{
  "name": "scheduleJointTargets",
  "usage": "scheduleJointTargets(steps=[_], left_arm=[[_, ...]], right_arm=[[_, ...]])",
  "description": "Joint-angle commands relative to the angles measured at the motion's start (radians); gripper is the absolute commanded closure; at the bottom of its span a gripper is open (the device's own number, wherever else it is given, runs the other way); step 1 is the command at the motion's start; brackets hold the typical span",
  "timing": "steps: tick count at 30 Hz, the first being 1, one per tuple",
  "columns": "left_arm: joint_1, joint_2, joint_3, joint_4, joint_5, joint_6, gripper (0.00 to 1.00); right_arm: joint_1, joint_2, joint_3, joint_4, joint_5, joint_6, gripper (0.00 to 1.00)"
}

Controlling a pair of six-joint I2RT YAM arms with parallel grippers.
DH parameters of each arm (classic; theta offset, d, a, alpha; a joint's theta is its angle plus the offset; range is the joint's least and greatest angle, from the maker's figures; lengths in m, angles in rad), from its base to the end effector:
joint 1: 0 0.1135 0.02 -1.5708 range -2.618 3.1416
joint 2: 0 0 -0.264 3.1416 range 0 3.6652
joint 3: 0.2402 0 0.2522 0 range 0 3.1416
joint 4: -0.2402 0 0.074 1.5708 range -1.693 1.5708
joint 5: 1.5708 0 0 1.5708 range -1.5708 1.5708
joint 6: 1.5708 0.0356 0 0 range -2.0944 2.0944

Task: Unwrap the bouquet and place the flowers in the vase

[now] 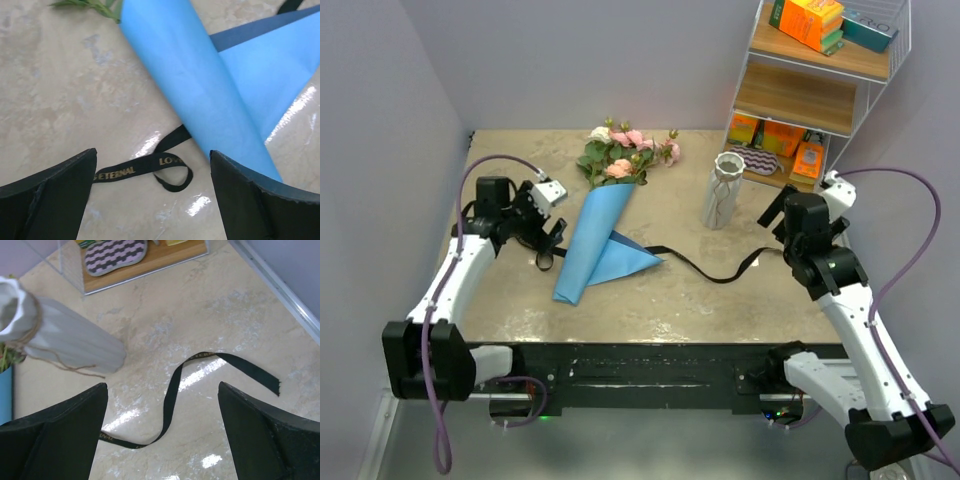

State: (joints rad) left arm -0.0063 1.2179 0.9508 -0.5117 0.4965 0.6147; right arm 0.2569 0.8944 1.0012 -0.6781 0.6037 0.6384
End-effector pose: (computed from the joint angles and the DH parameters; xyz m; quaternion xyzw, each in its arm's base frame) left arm 0.2557 -0.0186 0.2805 0.3635 0.8226 -0.1043 0.4246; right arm 0.1781 0.0259 0.3493 0.2988 0.7958 -0.0372 0.5254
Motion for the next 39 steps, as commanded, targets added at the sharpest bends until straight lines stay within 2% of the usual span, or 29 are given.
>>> scheduleJointTargets(steps=[1,9,13,17,21,29,31,35,39], left_arm=[[-0.060,0.110,-0.036,0.019,0.054,-0.029,0.01],[-0.089,0.302,-0.070,0.082,0.063,-0.029,0.01],[-0.129,0.354,-0.054,0.098,0.091,-0.068,0.01],[-0.173,0.400,-0.043,0.116,0.111,-0.102,0.01],[-0.207,0.390,-0.053,0.092,0.168,-0.104,0.03],[-0.248,0.226,-0.106,0.006,0.420,-0.092,0.04],[-0.251,0.201,-0.090,-0.016,0.445,-0.084,0.04],[-0.206,0.154,-0.014,-0.079,0.392,-0.072,0.03],[-0.016,0.155,0.074,-0.070,0.325,-0.122,0.01]], right_arm=[[0.140,-0.005,0.048,0.034,0.001,-0.042,0.09],[0.370,0.017,-0.027,0.057,0.070,0.015,0.14],[0.552,0.075,-0.042,0.028,0.172,0.081,0.14],[0.683,0.148,-0.041,0.015,0.243,0.142,0.14],[0.760,0.202,-0.049,0.012,0.245,0.199,0.15],[0.786,0.239,-0.090,0.061,0.226,0.210,0.15],[0.803,0.264,-0.084,0.075,0.226,0.193,0.15],[0.915,0.372,-0.029,0.091,0.284,0.144,0.12],[1.098,0.561,0.083,0.061,0.364,0.107,0.10]])
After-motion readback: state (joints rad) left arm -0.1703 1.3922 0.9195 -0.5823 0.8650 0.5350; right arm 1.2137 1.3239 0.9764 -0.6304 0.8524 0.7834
